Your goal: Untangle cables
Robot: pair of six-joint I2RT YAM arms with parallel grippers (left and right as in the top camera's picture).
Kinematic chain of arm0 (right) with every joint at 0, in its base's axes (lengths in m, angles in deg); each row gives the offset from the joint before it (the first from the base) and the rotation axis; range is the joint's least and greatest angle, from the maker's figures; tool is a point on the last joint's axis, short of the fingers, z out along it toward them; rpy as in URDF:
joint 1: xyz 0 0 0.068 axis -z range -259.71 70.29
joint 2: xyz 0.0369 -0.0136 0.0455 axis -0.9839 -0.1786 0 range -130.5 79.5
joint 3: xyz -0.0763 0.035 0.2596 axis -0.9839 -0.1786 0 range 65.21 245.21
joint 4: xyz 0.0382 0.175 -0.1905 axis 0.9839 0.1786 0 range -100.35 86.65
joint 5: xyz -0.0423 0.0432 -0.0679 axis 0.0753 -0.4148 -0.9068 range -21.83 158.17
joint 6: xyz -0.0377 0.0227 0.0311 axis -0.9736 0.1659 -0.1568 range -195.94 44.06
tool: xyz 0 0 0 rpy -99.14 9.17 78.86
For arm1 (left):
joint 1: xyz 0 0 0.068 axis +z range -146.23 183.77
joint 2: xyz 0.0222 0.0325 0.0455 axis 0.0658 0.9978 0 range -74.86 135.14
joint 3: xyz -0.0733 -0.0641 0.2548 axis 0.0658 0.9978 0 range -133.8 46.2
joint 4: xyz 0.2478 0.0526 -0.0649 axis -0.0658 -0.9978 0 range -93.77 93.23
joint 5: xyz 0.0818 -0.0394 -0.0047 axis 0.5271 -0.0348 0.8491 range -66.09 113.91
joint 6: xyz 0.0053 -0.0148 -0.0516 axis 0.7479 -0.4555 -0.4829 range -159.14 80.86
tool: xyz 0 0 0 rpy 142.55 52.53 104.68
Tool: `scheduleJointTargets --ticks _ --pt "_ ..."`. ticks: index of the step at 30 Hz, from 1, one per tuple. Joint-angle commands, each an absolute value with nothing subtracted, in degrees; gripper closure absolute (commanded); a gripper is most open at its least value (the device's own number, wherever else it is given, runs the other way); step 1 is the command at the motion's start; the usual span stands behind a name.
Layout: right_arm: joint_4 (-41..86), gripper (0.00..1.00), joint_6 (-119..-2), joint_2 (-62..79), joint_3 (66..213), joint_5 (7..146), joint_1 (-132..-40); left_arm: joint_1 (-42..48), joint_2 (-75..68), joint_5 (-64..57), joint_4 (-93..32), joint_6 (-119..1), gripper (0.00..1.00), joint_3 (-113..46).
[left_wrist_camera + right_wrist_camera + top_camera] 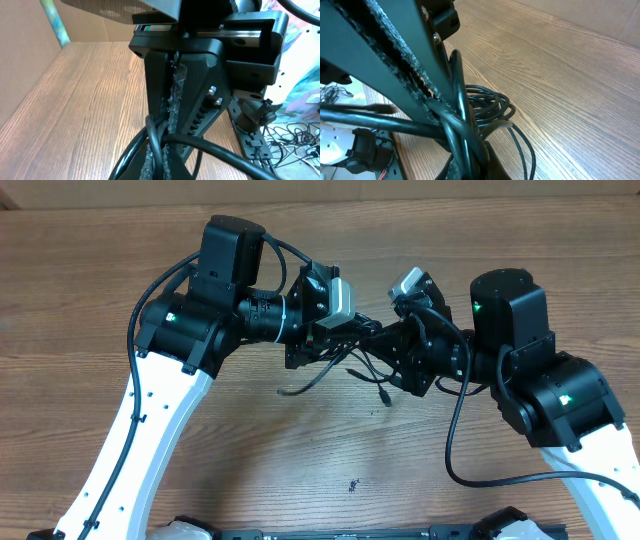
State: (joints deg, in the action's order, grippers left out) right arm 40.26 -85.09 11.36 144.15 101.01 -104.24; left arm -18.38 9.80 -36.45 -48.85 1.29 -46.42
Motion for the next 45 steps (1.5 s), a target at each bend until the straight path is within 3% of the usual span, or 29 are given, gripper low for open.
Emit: scheduleJointTargets --ticks 1,2,3,6,8,11,13,15,19,21,30,35,42,43,45 --pt "39.5 0.96 -85.5 12.0 145.1 102.8 -104.8 -19.5 10.2 -34.5 -48.8 0.9 0.9 -46.6" --pt "39.5 0.96 -85.5 12.0 145.1 102.8 -104.8 -19.5 10.2 -33.8 -48.8 0.8 0.8 -46.6" --pt "39.5 0.96 -85.5 12.0 145.1 102.8 -104.8 -19.5 10.2 -33.1 -48.8 0.7 0.64 -46.6" --pt "39.7 0.96 -85.4 12.0 145.1 101.8 -104.8 -19.5 10.2 -30.2 -48.8 0.5 0.54 -46.6" --pt "39.8 0.96 -85.4 12.0 145.1 101.2 -104.7 -19.4 10.2 -27.3 -48.8 0.0 0.24 -46.6" --pt "39.9 0.96 -85.4 12.0 145.1 101.2 -104.7 -19.1 10.2 -24.7 -48.4 -2.2 0.2 -46.6" --pt "39.9 0.96 -85.4 12.0 145.1 100.5 -104.7 -18.8 10.2 -24.6 -48.3 -3.4 0.2 -46.6" --pt "39.9 0.96 -84.4 12.0 145.1 98.6 -104.7 -18.1 10.1 -24.3 -47.7 -6.1 0.28 -46.6" --pt "39.9 0.96 -83.9 12.0 145.1 97.7 -104.7 -16.8 9.8 -24.3 -47.5 -9.1 0.73 -46.6" --pt "39.9 0.96 -83.9 12.0 145.1 97.0 -104.7 -16.4 9.7 -24.3 -47.7 -9.9 0.79 -46.6" --pt "39.9 0.96 -83.2 12.0 145.1 90.8 -104.7 -16.4 9.2 -24.3 -48.5 -10.1 0.7 -46.6" --pt "39.8 0.96 -82.8 12.0 145.1 90.5 -104.7 -16.4 8.6 -27.9 -49.1 -10.0 0.82 -46.6" --pt "38.6 0.96 -82.0 12.0 145.1 91.5 -104.7 -16.6 8.6 -33.1 -51.6 -10.0 0.79 -46.6" --pt "38.4 0.96 -82.0 12.0 145.1 92.3 -104.7 -16.6 8.6 -33.1 -51.7 -10.0 0.77 -46.6" --pt "38.1 0.96 -82.3 12.0 145.1 94.3 -104.7 -16.7 8.6 -33.2 -51.7 -10.0 0.57 -46.6"
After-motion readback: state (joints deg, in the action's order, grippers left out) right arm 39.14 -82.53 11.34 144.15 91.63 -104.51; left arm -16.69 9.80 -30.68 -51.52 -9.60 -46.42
